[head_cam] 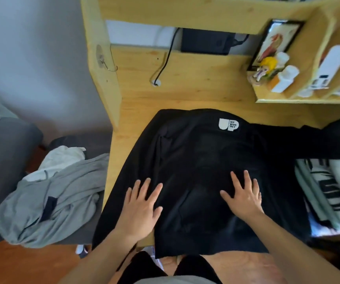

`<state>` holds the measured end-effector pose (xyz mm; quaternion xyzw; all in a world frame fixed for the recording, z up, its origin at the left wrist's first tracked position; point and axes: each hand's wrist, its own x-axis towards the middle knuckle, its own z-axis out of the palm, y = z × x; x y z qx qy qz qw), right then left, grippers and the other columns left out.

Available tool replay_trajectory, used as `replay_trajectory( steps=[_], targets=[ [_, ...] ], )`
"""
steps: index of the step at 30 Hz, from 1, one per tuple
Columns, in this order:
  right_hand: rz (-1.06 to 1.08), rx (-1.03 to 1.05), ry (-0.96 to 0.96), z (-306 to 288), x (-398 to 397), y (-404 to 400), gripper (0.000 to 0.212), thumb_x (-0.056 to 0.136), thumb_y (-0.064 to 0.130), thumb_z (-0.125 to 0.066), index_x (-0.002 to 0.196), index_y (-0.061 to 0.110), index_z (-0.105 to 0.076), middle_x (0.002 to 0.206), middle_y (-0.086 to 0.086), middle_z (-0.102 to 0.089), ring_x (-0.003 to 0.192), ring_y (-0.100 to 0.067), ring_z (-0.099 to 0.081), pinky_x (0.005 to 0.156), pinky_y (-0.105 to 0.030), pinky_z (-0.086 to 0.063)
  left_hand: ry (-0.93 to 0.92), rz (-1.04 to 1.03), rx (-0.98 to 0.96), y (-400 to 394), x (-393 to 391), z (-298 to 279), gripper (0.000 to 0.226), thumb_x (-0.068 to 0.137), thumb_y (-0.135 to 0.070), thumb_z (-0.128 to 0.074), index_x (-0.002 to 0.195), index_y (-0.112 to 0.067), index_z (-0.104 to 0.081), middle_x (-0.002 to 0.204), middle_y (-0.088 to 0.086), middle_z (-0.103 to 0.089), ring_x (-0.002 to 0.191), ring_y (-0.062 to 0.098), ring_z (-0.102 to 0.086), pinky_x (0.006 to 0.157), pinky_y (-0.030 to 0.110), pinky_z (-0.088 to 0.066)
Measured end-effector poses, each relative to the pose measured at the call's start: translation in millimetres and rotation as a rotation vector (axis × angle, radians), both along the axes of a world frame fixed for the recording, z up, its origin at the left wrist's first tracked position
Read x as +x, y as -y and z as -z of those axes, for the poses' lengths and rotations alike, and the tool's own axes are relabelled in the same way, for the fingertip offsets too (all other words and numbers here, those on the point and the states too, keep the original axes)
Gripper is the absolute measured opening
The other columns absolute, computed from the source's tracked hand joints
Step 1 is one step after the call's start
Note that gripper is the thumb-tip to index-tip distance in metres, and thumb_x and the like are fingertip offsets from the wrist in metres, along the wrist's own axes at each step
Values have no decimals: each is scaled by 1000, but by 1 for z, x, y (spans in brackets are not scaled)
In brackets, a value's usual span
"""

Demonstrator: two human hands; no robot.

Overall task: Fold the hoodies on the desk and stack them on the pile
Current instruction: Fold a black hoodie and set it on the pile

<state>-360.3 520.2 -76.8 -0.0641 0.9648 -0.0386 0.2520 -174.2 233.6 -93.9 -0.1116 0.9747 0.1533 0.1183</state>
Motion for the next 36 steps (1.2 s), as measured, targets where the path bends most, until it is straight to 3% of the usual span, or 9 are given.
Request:
replay_trajectory(
  steps=[5,13,19,22,25,27,29,32,36],
  targets=[
    [-116,-22,96,9,11,12,87,90,74,-47,155,53,7,161,4,35,152,-39,14,123,-57,-16,265,-58,-60,12,-29,30,69,100,-70,-21,155,-53,17,169,-1,23,153,38,24,119,70,1],
    [-184,-219,79,0,47,20,79,99,58,-47,159,43,3,165,10,20,153,-25,-5,114,-38,-41,264,-317,21,24,-6,13,67,96,-45,-51,157,-39,-23,170,0,-6,156,34,5,122,67,-13],
    [-144,199,303,-11,-30,-8,66,103,34,-42,161,33,-11,169,-6,3,153,-40,-4,118,-49,-31,310,-411,128,17,-24,1,49,99,-45,-51,145,-33,-41,165,4,-17,154,33,-8,119,63,-26],
    [-140,56,25,-36,-91,11,47,101,28,-47,146,15,-45,154,-13,-33,137,-38,-35,104,-44,-44,383,-412,136,16,-26,-2,49,100,-50,-48,146,-37,-37,166,3,-11,153,32,-7,117,58,-32],
    [-195,-191,-280,-47,-155,48,63,97,33,-59,152,17,-34,157,-12,-30,141,-36,-30,112,-46,-37,463,-440,157,19,-35,-11,47,103,-47,-45,149,-39,-38,166,1,-10,151,32,-14,116,53,-35],
    [-268,-142,-217,-43,-201,71,87,91,47,-65,159,22,-16,165,-12,-15,151,-39,-13,120,-51,-21,524,-447,155,22,-42,-14,47,104,-45,-44,151,-41,-38,167,-1,-10,150,32,-19,118,50,-34],
    [-296,-35,-35,-33,-240,87,104,85,57,-69,160,24,-5,160,-11,-31,150,-37,-21,121,-54,-19,558,-476,162,28,-48,-12,44,105,-44,-43,149,-42,-42,166,-2,-12,148,31,-25,119,47,-32],
    [-316,-33,218,-30,-255,98,70,85,31,-71,146,17,-39,135,-9,-60,120,-33,-56,103,-42,-47,592,-503,155,37,-57,-11,44,103,-47,-45,147,-42,-47,166,-1,-14,147,31,-30,121,46,-29],
    [-680,-339,-481,-47,-201,80,45,72,-4,-61,113,14,-67,94,-10,-64,88,-35,-61,77,-41,-47,642,-518,236,32,-64,-31,45,104,-45,-47,148,-38,-48,167,2,-17,147,32,-33,123,39,-25]
  ],
)
